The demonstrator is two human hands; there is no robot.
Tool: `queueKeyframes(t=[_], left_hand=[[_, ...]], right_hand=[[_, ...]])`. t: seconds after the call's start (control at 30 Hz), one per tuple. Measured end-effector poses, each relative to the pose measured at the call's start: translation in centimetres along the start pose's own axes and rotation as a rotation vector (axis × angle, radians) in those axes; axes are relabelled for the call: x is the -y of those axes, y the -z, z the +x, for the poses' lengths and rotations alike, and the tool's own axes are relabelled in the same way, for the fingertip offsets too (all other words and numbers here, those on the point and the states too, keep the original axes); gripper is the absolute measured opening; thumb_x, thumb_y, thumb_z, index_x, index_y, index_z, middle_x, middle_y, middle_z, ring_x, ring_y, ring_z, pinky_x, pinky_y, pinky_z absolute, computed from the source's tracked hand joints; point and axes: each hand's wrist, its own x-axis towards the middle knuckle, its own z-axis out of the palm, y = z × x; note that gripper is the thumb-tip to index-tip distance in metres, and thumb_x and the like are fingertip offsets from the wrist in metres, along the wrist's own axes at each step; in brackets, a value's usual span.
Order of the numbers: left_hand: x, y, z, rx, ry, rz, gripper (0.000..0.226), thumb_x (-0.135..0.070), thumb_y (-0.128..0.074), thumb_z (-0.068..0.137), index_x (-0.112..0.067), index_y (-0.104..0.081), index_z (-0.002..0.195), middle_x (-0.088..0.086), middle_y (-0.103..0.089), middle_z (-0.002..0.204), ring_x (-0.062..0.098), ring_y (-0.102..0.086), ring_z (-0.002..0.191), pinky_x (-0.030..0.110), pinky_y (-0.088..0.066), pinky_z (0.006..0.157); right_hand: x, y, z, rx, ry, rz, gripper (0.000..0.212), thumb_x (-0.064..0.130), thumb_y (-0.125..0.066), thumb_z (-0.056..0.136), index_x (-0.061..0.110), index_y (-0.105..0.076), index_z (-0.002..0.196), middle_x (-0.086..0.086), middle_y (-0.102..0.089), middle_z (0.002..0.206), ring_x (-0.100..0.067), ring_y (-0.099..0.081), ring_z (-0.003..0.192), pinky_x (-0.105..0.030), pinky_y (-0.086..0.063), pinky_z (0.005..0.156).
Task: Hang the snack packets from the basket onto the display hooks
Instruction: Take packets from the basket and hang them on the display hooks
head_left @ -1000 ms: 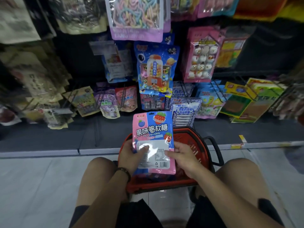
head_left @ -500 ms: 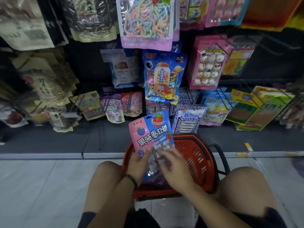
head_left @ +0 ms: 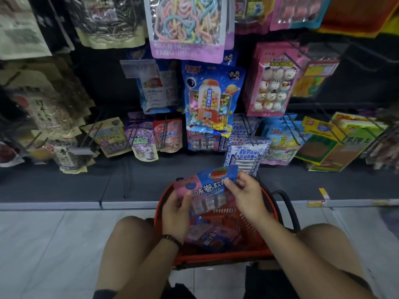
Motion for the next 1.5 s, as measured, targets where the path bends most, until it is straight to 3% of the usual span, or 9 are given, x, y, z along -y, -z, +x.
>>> queueKeyframes(t=[0.17, 0.3, 0.43, 0.67, 0.8, 0.9, 1.07, 1.3, 1.5], left_hand=[[-0.7, -0.4, 4.9, -0.040, -0.075, 0.188, 0.008, -0.015, -0.078, 0.097, -0.019, -0.077, 0.090, 0.001, -0.079, 0.087, 0.018, -0.074, 0.087, 0.045, -0.062, 0.085], [-1.6, -1.4, 8.2, -0.015, -0.100, 0.180, 0.041, 0.006, -0.078, 0.091, -0.034, -0.077, 0.080, -0.012, -0.080, 0.086, 0.012, -0.077, 0.092, 0.037, -0.063, 0.091], [-2.5, -2.9, 10.4, 0.011, -0.142, 0.115, 0.012, -0.005, -0.080, 0.094, -0.017, -0.077, 0.096, -0.006, -0.083, 0.092, 0.006, -0.077, 0.092, 0.020, -0.060, 0.085], [0.2, -3.4, 15.5, 0.091, -0.039, 0.166, 0.017, -0.027, -0.066, 0.106, -0.016, -0.078, 0.109, -0.002, -0.083, 0.107, 0.016, -0.076, 0.106, 0.045, -0.060, 0.101], [1.2, -4.7, 17.2, 0.104, 0.080, 0.138, 0.017, -0.032, -0.065, 0.107, -0.027, -0.077, 0.096, -0.016, -0.082, 0.096, 0.011, -0.075, 0.102, 0.044, -0.057, 0.100], [1.9, -5.3, 18.5, 0.104, 0.130, 0.160, 0.020, -0.034, -0.065, 0.107, -0.024, -0.076, 0.092, -0.006, -0.084, 0.100, 0.016, -0.078, 0.103, 0.048, -0.059, 0.101], [3.6, -5.2, 20.2, 0.087, 0.122, 0.137, 0.027, -0.036, -0.067, 0.105, -0.013, -0.075, 0.093, 0.001, -0.084, 0.101, 0.026, -0.078, 0.101, 0.059, -0.059, 0.099], [3.4, -6.3, 22.2, 0.068, 0.077, 0.129, 0.022, -0.040, -0.069, 0.103, -0.038, -0.078, 0.082, 0.002, -0.083, 0.097, 0.030, -0.078, 0.100, 0.068, -0.057, 0.096], [3.7, -7.4, 23.5, -0.027, 0.098, 0.151, 0.026, -0.036, -0.072, 0.102, -0.034, -0.077, 0.077, 0.002, -0.084, 0.091, 0.021, -0.076, 0.086, 0.051, -0.060, 0.091]], right_hand=[[-1.8, -0.1, 2.3, -0.120, -0.040, -0.228, 0.021, 0.016, -0.082, 0.094, 0.036, -0.077, 0.093, 0.006, -0.081, 0.089, -0.017, -0.078, 0.085, -0.049, -0.064, 0.082], [-1.5, -1.1, 4.6, -0.165, -0.018, -0.190, 0.028, 0.009, -0.074, 0.098, 0.035, -0.073, 0.091, -0.002, -0.077, 0.085, -0.029, -0.074, 0.081, -0.046, -0.063, 0.075], [-1.3, -1.8, 7.0, -0.178, 0.015, -0.093, 0.010, 0.027, -0.075, 0.100, 0.034, -0.072, 0.093, -0.001, -0.080, 0.088, -0.024, -0.079, 0.088, -0.051, -0.065, 0.086], [-3.4, -2.5, 10.7, -0.128, -0.106, -0.010, 0.008, 0.022, -0.068, 0.105, 0.025, -0.074, 0.102, -0.006, -0.078, 0.098, -0.027, -0.078, 0.097, -0.048, -0.066, 0.089], [-4.7, -3.0, 13.3, -0.121, -0.231, 0.049, 0.009, 0.028, -0.064, 0.108, 0.025, -0.069, 0.102, -0.014, -0.075, 0.112, -0.027, -0.075, 0.097, -0.050, -0.066, 0.090], [-5.5, -3.2, 14.7, -0.121, -0.282, 0.015, 0.011, 0.032, -0.062, 0.108, 0.024, -0.067, 0.103, -0.017, -0.075, 0.115, -0.036, -0.075, 0.102, -0.048, -0.066, 0.088], [-6.2, -3.5, 15.7, -0.128, -0.238, -0.004, 0.015, 0.028, -0.063, 0.108, 0.027, -0.067, 0.094, 0.000, -0.071, 0.091, -0.017, -0.070, 0.082, -0.048, -0.063, 0.085], [-6.8, -3.8, 17.9, -0.203, -0.211, -0.046, 0.015, 0.043, -0.067, 0.103, 0.043, -0.072, 0.089, 0.010, -0.069, 0.079, -0.022, -0.067, 0.077, -0.061, -0.061, 0.079], [-7.1, -3.7, 19.8, -0.248, -0.191, -0.296, 0.036, 0.040, -0.066, 0.105, 0.026, -0.055, 0.073, 0.007, -0.058, 0.070, -0.011, -0.055, 0.064, -0.022, -0.041, 0.058]])
